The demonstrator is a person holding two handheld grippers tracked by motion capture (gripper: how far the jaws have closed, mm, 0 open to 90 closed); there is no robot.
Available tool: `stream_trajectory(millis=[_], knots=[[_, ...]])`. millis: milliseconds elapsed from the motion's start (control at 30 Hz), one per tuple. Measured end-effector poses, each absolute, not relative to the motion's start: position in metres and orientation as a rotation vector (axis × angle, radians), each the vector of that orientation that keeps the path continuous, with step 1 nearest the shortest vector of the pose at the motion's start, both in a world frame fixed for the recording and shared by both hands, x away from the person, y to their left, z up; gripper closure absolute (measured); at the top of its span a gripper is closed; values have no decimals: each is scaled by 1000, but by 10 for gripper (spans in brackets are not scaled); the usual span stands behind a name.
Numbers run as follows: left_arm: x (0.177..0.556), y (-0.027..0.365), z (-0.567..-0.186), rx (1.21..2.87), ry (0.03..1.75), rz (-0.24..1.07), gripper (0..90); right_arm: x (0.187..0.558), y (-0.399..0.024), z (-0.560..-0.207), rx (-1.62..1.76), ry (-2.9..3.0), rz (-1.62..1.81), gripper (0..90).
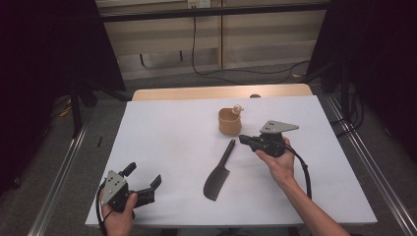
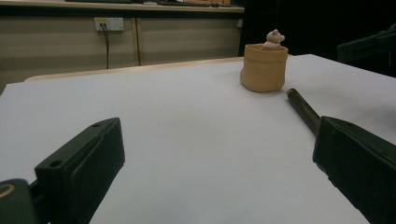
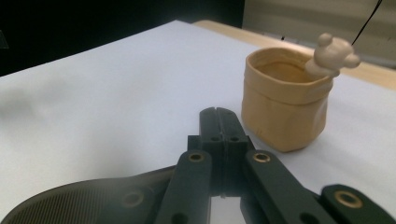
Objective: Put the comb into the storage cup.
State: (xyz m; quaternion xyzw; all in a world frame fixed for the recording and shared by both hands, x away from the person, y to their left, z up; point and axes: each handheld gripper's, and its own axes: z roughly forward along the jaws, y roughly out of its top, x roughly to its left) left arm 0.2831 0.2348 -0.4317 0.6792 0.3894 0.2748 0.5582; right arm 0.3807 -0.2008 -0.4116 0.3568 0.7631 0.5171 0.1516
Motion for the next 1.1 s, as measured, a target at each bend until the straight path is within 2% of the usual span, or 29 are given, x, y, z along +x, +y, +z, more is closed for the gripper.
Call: stream_trajectory(millis=[700,1100], knots=[[284,237,-432,1601,921,653,24,415,-180,-404,1131,2520,1171,900],[284,237,-432,1605,921,652,24,432,-176,-415,1199,2646,974,900]])
